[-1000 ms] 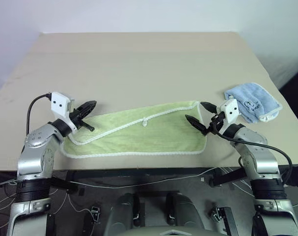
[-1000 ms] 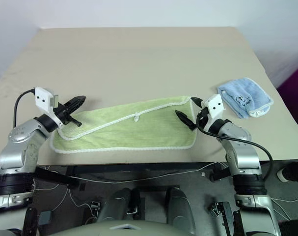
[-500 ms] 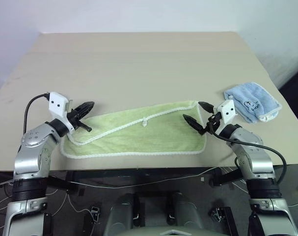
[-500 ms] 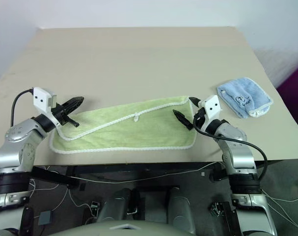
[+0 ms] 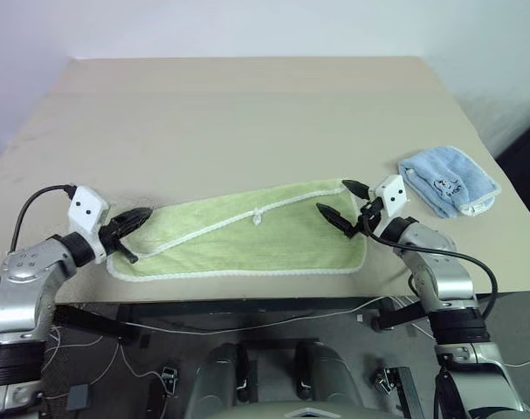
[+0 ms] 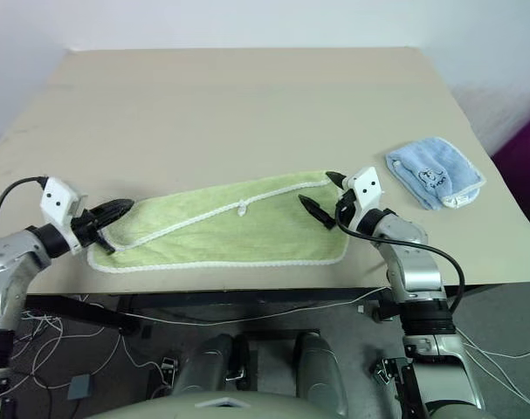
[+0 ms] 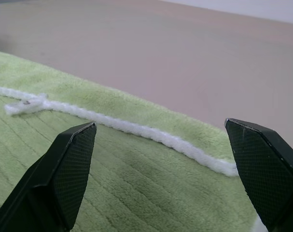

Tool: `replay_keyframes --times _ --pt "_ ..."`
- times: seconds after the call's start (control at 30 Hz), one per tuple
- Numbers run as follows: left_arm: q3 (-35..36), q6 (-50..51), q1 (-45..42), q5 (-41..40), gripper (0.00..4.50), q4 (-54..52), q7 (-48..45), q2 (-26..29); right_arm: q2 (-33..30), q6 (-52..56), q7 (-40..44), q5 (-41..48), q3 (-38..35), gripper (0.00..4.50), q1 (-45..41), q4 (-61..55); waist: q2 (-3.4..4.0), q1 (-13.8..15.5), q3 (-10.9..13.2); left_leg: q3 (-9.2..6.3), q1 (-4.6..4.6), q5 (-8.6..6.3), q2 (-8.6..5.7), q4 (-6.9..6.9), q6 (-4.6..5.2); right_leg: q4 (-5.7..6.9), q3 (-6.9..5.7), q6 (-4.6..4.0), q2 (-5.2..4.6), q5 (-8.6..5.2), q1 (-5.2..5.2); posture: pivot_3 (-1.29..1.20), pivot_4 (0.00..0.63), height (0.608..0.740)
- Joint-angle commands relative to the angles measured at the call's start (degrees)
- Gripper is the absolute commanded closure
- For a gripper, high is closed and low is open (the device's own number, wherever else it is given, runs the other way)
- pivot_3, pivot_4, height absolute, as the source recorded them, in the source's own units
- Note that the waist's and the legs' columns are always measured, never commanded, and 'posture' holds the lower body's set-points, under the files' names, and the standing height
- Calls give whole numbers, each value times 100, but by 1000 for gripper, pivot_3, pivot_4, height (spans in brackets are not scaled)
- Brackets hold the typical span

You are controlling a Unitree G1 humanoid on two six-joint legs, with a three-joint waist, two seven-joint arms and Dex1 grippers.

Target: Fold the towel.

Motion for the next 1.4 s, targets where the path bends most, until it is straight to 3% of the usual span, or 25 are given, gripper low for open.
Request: replay_keyframes --times 0.03,0.2,0.4,0.5,0.57,0.83,1.3,1.4 --pt "129 -565 -15 115 2926 235 -638 445 66 -114 -37 23 -15 0 106 -207 2 5 1 0 0 0 -1 -1 0 0 0 0 -2 0 -1 0 150 740" --pt "-92 -1390 -134 269 1215 766 -1657 877 165 -138 -107 7 10 0 168 -239 3 -10 1 4 0 -1 -1 -6 -2 1 2 -1 -3 0 -8 0 150 740" --pt "-657 -2104 -583 477 1215 1405 -2928 1236 259 -169 -274 4 -34 0 325 -356 3 9 1 6 -2 -2 -1 -6 -3 1 3 -2 -3 -1 -11 0 150 740" --pt "-922 -2367 -946 678 640 1750 -3225 1312 301 -139 -414 4 -59 0 476 -531 3 8 1 8 -5 -1 -2 -6 -2 2 3 -1 -4 0 -13 0 150 740" --pt "-1085 -2834 -1158 974 28 2086 -3217 1309 322 -86 -504 48 -93 0 583 -682 3 0 1 9 -6 -1 -2 -6 -1 2 3 -1 -3 0 -14 0 150 740" --pt "-1486 -4218 -1738 1475 28 3041 -3131 1178 301 46 -700 82 -120 0 812 -1029 3 3 0 10 -9 0 -1 -6 1 2 4 -1 0 0 -16 0 150 740" --pt "-1488 -4467 -1771 1662 28 3422 -2502 1077 326 192 -882 229 -223 0 826 -1224 3 2 -1 7 -12 1 -1 -2 4 3 3 1 0 0 -15 0 150 740" --pt "-1470 -4505 -1681 1598 634 3390 -2474 1072 322 236 -905 242 -207 0 793 -1249 3 -1 -1 7 -11 1 -1 -2 4 4 3 1 0 0 -15 0 150 740"
